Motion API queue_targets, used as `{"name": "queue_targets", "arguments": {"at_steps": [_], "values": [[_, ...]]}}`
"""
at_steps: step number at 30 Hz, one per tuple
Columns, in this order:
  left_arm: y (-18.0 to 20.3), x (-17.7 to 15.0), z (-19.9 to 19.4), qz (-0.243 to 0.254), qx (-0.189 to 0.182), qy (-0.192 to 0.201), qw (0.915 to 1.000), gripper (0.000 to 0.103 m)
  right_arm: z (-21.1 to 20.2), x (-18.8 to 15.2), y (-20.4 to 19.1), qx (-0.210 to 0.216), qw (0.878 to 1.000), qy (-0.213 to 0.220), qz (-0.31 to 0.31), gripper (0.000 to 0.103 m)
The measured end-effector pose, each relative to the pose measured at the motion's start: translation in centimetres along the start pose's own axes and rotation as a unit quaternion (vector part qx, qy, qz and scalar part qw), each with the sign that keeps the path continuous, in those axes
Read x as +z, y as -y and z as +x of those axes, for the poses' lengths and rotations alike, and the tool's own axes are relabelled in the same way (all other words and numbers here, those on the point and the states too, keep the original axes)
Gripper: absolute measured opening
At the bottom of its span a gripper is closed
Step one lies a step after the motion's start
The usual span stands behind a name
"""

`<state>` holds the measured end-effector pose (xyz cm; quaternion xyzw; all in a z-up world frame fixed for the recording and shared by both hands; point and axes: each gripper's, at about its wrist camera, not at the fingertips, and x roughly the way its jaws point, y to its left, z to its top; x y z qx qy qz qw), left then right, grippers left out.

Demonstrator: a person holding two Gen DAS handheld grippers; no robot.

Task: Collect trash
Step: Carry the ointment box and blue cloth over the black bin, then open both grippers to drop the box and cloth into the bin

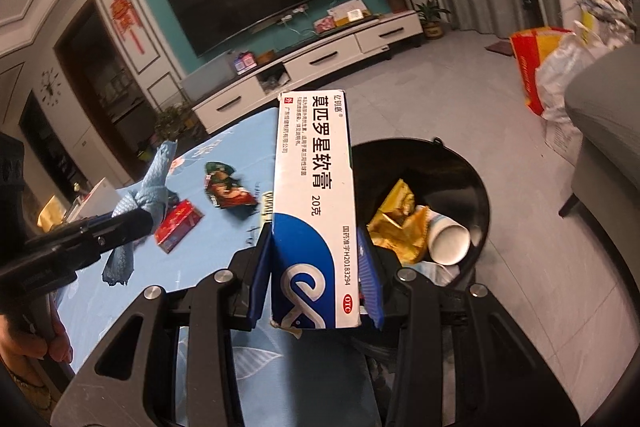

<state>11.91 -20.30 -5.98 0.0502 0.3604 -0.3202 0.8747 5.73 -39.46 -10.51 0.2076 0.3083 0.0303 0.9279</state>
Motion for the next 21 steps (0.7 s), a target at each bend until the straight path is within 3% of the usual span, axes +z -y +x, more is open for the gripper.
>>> {"name": "queue_targets", "arguments": {"at_steps": [7,18,21], "values": [[1.6,1.3,4.4,0.015,-0.030,-0.019,0.9993,0.035,1.2,-0.2,2.1,-0.013,1.000,-0.008,0.027,0.041],[2.4,1.9,9.6,0.023,-0.033,-0.044,0.9982,0.035,3.4,0.3,3.5,-0.024,0.999,-0.017,0.037,0.042],[2.2,1.9,10.1,0.021,-0.034,-0.045,0.9982,0.044,4.0,0.3,3.6,-0.025,0.999,-0.020,0.040,0.042]]}}
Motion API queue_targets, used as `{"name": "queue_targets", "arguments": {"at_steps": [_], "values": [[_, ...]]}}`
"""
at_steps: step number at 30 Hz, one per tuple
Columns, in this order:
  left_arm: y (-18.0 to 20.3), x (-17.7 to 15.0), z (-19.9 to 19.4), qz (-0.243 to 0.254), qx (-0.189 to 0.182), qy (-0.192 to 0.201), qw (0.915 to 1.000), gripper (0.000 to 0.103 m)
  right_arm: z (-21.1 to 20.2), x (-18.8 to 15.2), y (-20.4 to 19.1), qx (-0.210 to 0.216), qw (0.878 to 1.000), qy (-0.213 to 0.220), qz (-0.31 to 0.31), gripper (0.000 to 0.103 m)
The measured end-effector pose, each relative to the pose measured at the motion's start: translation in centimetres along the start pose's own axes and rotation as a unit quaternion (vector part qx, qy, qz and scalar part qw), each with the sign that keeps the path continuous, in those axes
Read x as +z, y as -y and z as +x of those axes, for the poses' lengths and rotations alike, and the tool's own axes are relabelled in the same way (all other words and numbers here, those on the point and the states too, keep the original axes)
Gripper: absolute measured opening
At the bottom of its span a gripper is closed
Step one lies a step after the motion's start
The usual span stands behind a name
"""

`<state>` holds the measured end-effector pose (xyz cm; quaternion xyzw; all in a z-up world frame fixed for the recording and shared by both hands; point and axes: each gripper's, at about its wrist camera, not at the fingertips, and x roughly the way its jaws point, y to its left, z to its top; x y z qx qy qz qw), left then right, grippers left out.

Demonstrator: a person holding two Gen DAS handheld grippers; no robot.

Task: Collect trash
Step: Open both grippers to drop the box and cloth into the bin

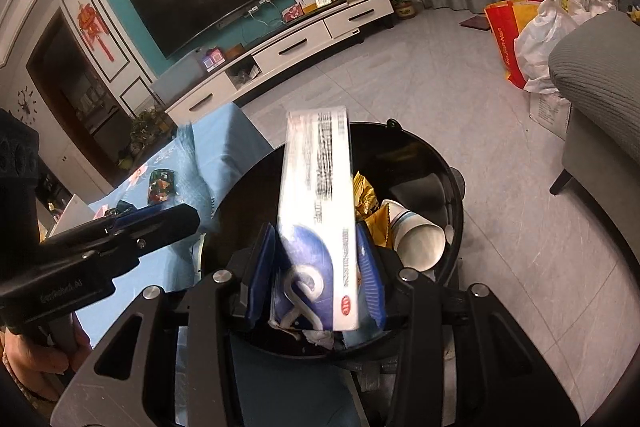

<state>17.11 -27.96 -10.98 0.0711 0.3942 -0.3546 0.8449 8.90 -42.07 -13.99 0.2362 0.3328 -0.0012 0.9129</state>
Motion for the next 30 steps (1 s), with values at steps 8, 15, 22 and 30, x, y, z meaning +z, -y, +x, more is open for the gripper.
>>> {"name": "queue_targets", "arguments": {"at_steps": [8,15,22,30], "values": [[-1.8,-0.8,-0.9,-0.029,-0.002,0.014,0.9995,0.072,0.1,-0.1,0.7,-0.008,1.000,0.000,0.029,0.061],[-3.9,-3.5,-4.3,-0.054,0.005,0.020,0.9983,0.086,-0.6,-0.5,0.5,-0.005,0.999,-0.007,0.035,0.061],[-6.9,-8.7,-8.2,-0.098,0.049,0.001,0.9940,0.090,-1.2,-1.3,-1.1,0.003,0.999,-0.022,0.024,0.061],[-11.5,-13.8,-13.3,-0.175,0.108,-0.012,0.9785,0.094,-2.1,-1.9,-4.9,0.022,0.999,-0.035,-0.013,0.064]]}}
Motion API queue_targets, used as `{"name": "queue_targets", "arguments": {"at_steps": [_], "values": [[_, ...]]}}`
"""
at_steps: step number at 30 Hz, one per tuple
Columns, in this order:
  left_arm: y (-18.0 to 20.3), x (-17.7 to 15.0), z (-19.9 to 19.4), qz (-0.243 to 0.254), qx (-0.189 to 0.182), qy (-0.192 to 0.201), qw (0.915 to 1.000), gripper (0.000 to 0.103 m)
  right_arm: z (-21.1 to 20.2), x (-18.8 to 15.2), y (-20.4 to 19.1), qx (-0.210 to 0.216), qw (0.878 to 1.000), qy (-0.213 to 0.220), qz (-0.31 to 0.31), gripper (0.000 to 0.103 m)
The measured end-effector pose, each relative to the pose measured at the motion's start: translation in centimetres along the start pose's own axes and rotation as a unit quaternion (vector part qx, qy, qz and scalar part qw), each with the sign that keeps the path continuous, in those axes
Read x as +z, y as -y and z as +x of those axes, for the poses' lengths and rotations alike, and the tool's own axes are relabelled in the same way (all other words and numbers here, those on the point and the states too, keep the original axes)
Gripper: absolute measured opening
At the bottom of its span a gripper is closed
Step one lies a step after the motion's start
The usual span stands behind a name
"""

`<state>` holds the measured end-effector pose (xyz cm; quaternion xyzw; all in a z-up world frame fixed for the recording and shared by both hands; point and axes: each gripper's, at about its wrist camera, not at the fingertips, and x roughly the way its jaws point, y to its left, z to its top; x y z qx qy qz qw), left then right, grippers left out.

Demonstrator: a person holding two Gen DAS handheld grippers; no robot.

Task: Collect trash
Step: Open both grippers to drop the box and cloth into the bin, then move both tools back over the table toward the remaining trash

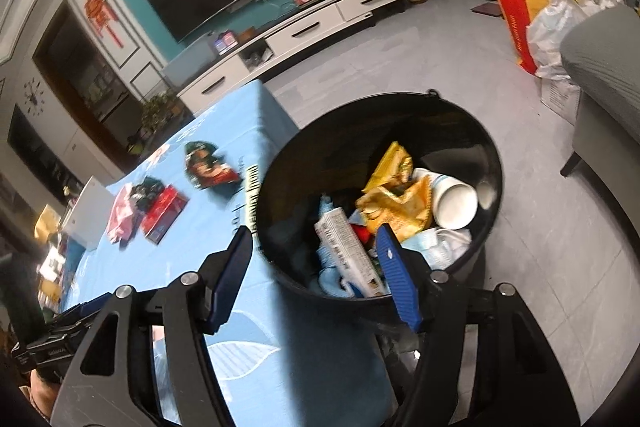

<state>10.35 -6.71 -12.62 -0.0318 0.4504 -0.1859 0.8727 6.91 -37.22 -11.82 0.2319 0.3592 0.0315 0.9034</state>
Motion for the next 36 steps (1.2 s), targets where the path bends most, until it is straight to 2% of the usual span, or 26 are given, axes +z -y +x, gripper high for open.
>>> {"name": "queue_targets", "arguments": {"at_steps": [4,6,10,14,20,27,36], "values": [[-2.7,-1.1,-2.4,-0.037,0.017,0.014,0.9991,0.097,-0.2,-0.4,-2.6,0.008,1.000,-0.011,-0.026,0.064],[-3.6,-1.7,-3.4,-0.049,0.021,0.020,0.9984,0.098,-0.2,-0.7,-3.9,0.008,0.999,-0.018,-0.039,0.072],[-4.5,-2.5,-5.3,-0.059,0.027,0.035,0.9973,0.100,-0.4,-1.6,-6.8,0.011,0.996,-0.035,-0.077,0.075],[-5.3,-3.4,-6.7,-0.065,0.033,0.044,0.9963,0.100,-0.6,-2.3,-9.4,0.008,0.994,-0.041,-0.103,0.089],[-7.6,-5.2,-8.5,-0.094,0.038,0.055,0.9933,0.100,-0.9,-3.2,-13.0,0.012,0.988,-0.052,-0.144,0.096],[-10.4,-7.2,-9.6,-0.135,0.032,0.062,0.9884,0.100,-0.5,-4.1,-16.7,0.021,0.981,-0.065,-0.181,0.096],[-12.5,-8.2,-10.7,-0.168,0.028,0.081,0.9821,0.100,0.7,-5.2,-20.0,0.024,0.973,-0.083,-0.214,0.096]]}}
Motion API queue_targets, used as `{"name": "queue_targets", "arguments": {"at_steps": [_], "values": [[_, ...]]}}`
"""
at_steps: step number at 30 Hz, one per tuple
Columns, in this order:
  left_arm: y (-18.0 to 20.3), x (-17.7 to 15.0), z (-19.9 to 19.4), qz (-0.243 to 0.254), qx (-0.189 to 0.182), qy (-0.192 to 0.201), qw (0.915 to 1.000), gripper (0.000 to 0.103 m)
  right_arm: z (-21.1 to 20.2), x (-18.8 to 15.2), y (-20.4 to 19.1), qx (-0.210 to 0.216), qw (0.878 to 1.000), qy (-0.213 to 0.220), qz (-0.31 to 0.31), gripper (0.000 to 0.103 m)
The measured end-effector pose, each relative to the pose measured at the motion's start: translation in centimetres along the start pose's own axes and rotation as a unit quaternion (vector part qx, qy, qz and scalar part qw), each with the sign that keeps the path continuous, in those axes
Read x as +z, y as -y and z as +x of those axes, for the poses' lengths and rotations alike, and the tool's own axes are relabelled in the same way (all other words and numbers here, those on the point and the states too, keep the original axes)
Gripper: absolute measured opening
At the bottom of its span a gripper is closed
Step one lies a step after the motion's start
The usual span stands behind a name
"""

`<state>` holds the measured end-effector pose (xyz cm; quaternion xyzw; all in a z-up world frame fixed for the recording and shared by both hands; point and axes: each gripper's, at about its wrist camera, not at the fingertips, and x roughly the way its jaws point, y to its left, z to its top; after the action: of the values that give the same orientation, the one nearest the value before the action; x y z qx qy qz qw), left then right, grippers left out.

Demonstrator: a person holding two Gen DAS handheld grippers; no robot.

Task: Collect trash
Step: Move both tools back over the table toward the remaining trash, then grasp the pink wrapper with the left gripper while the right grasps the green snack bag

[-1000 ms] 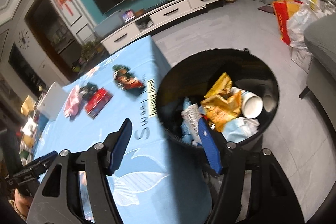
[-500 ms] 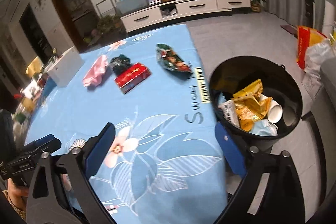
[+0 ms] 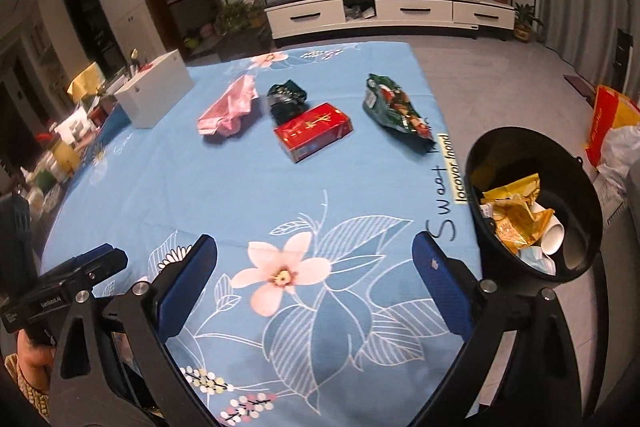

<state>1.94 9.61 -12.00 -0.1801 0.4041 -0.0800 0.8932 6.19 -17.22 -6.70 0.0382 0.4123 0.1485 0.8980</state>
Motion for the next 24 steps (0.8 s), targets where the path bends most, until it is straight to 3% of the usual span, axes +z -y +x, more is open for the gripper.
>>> {"name": "queue_targets", "arguments": {"at_steps": [24], "values": [[-3.9,0.3,1.4,-0.043,-0.012,0.002,0.9990,0.100,3.3,1.5,-2.5,-0.005,1.000,-0.017,-0.008,0.096]]}}
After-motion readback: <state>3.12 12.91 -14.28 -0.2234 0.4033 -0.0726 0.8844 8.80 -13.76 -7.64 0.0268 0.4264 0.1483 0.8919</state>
